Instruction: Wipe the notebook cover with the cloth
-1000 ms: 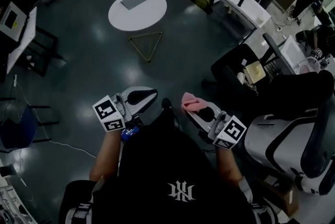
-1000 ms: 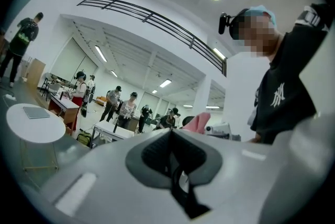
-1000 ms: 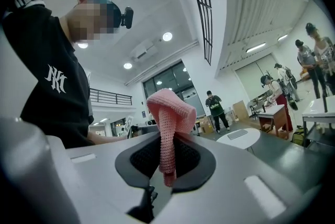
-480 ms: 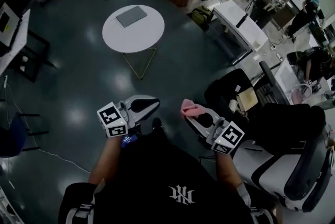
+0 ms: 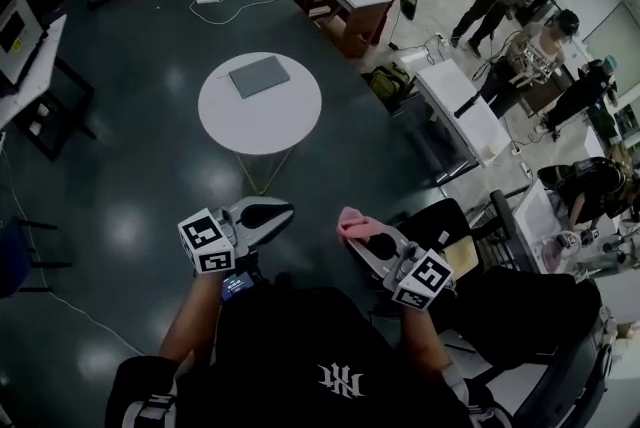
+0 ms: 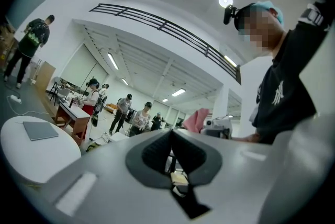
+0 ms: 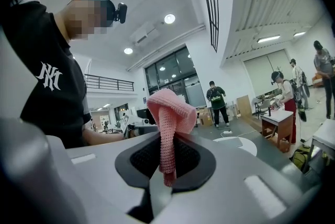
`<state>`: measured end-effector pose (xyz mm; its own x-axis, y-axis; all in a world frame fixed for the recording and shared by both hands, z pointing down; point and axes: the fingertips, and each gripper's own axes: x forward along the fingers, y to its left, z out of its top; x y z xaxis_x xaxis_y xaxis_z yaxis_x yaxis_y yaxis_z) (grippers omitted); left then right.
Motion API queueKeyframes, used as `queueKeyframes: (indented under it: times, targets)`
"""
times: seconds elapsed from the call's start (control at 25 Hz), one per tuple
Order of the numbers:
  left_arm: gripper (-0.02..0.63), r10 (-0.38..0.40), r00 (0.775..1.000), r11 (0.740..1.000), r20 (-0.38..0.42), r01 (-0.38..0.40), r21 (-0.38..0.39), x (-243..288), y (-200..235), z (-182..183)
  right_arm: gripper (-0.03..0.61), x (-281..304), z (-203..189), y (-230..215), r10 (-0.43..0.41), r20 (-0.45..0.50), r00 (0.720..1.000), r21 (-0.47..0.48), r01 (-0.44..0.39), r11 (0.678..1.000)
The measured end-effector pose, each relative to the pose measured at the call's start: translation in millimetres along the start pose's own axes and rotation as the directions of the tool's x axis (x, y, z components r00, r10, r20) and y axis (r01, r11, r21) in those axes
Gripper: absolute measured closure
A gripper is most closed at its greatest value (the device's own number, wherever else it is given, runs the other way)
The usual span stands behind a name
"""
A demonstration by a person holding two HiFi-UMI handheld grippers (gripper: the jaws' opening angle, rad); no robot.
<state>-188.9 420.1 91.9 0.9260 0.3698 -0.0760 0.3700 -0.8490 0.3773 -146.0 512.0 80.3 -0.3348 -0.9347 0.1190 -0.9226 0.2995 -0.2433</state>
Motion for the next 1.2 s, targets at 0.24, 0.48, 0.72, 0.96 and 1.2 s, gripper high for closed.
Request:
queueKeyframes:
  times: [0.24, 0.48, 0.72, 0.96, 1.2]
  targets:
    - [0.611, 0.059, 0.998, 0.998, 0.022, -0.058, -0.012, 13.9, 52.5, 12.2, 0.546, 31.4, 9.8, -51.5, 0.051, -0.010, 0.999, 0.009, -0.051, 0.999]
    - [0.611, 0.147, 0.989, 0.989, 0.016, -0.147, -0.021, 10.0, 112.3, 24.0, 0.546, 77.8, 16.8, -108.7, 0.110, -0.010, 0.994, 0.031, -0.110, 0.993]
    - [0.611, 0.247, 0.969, 0.969, 0.008, -0.247, -0.024, 31.6, 174.6, 43.7, 0.546, 119.4, 35.5, -182.1, 0.198, -0.002, 0.980, 0.042, -0.198, 0.979]
    - [0.611, 0.353, 0.936, 0.936, 0.011, -0.353, -0.014, 56.6, 241.2, 74.9, 0.546, 158.4, 56.8, -255.7, 0.301, -0.026, 0.953, 0.046, -0.300, 0.953]
    - [0.611, 0.459, 0.888, 0.888, 0.017, -0.459, 0.007, 73.6, 305.3, 98.5, 0.546, 202.3, 73.2, -321.4, 0.401, -0.036, 0.916, 0.053, -0.399, 0.916]
